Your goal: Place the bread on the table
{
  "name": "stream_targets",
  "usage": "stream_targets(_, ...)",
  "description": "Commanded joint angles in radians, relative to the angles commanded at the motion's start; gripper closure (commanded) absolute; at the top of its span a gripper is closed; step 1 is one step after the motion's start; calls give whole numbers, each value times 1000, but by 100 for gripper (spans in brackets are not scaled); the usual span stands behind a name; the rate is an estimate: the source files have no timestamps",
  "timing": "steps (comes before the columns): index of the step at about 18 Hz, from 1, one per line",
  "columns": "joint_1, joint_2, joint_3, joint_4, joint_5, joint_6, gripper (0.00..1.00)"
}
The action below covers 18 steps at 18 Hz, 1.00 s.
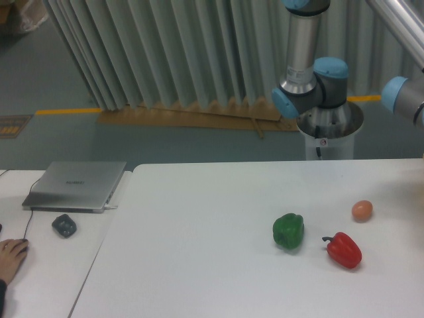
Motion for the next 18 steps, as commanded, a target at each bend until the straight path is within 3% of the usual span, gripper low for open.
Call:
stream_targets(6, 0, -11, -5, 14, 0, -9, 20)
stream_targets(9, -2, -12, -6, 14, -12, -28, 34)
stream_targets(11, 0, -14, -5, 14, -15, -32, 54)
stream_targets(15, 12, -14, -5, 14, -24, -32, 75)
stream_targets(18, 38, -14, 5, 11, -66, -20, 77)
